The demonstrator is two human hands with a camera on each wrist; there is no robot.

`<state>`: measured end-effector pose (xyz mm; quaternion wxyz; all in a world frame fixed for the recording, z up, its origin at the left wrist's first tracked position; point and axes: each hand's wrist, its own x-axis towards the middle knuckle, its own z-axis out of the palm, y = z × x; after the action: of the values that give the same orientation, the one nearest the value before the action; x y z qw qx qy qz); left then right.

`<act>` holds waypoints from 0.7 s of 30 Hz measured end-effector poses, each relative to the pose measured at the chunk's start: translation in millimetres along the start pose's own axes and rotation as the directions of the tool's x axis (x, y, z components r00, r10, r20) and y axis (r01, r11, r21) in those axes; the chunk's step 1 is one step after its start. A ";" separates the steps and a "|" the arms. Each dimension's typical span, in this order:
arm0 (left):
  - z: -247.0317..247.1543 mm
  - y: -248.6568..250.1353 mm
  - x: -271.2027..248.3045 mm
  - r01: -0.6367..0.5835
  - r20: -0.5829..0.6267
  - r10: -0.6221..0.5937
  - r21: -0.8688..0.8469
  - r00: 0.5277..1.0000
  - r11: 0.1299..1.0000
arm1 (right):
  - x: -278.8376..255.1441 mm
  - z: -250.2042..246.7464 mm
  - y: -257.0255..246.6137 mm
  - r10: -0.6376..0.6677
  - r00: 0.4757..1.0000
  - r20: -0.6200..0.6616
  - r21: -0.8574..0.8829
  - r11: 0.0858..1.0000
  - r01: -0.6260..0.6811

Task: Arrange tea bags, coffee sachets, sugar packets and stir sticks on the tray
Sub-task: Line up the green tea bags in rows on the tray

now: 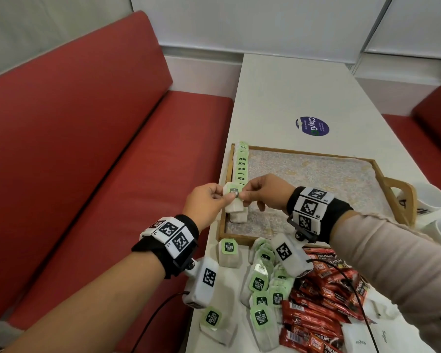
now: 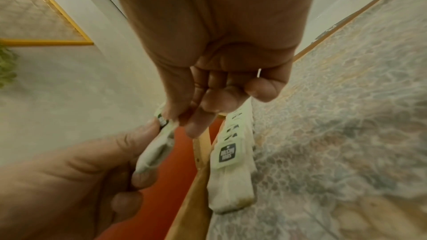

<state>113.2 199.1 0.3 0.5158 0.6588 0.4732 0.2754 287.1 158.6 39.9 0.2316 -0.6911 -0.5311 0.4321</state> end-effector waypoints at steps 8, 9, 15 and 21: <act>-4.6 1.4 -9.0 -0.010 0.169 -0.067 0.415 0.983 0.910 | -7.6 8.6 11.0 0.178 0.963 0.201 -0.082 0.983 -0.164; -5.1 2.5 -10.0 -0.013 0.173 -0.071 0.441 0.982 0.897 | -7.3 10.2 13.0 0.190 0.959 0.211 -0.079 0.981 -0.177; -4.9 1.9 -8.9 0.013 0.101 -0.067 0.463 0.993 0.886 | 0.4 12.2 17.0 0.245 0.953 0.180 -0.061 0.969 -0.238; 0.5 9.0 -6.6 -0.069 0.149 -0.020 0.572 0.989 0.817 | 5.4 13.6 16.4 0.270 0.952 0.146 -0.061 0.963 -0.264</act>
<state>114.1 192.7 9.4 0.3229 0.8084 0.4861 0.0769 284.7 156.4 18.2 0.1155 -0.7258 -0.4575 0.5005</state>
